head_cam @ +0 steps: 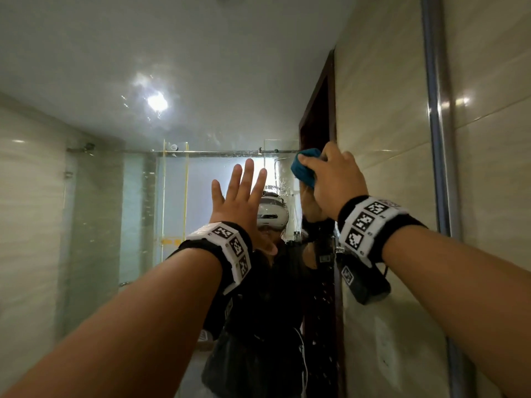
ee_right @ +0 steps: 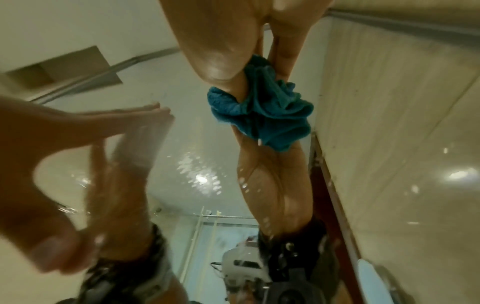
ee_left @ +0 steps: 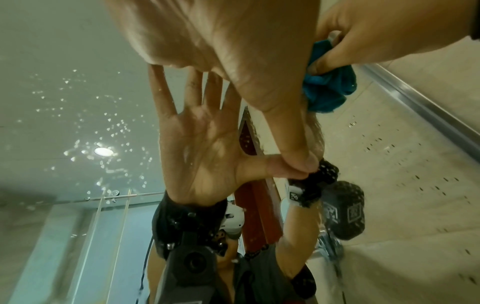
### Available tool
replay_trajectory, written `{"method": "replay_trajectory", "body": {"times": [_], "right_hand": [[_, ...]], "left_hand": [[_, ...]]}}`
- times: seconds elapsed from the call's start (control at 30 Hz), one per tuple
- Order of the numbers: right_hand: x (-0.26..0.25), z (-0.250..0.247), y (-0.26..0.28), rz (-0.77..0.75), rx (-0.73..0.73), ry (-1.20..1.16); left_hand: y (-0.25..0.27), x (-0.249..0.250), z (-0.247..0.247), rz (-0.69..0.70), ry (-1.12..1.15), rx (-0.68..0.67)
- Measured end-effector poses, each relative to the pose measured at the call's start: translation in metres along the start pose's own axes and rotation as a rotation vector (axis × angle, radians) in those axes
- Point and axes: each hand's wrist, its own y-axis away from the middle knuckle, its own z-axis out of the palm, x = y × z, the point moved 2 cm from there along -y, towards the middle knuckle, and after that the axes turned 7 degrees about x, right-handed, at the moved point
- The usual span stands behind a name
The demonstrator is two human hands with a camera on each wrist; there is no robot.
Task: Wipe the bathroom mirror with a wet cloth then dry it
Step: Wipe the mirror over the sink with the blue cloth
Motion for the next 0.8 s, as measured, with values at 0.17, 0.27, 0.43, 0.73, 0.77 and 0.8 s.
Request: {"method": "replay_trajectory", "body": {"times": [0.17,0.27,0.43,0.73,0.77,0.8], "right_hand": [[-0.007,0.012,0.028,-0.095,-0.036,0.085],[-0.006,0.02,0.041,-0.167,-0.025,0.077],[0.017,0.01,0.013,-0.099,0.061,-0.022],[-0.003,0.037,0.051,-0.211,0.036,-0.013],[-0.004,0.039,0.059,-0.278,0.006,0.01],[-0.005,0.038,0.062,-0.327,-0.017,0.024]], "left_hand": [[0.0,0.002,0.001,-0.015,-0.006,0.001],[0.0,0.002,0.0,-0.016,-0.007,0.002],[0.001,0.002,0.0,-0.021,-0.006,-0.002],[0.001,0.002,0.002,-0.037,-0.017,0.002],[0.001,0.003,0.002,-0.038,-0.018,0.001],[0.002,0.003,0.002,-0.038,-0.021,0.001]]}}
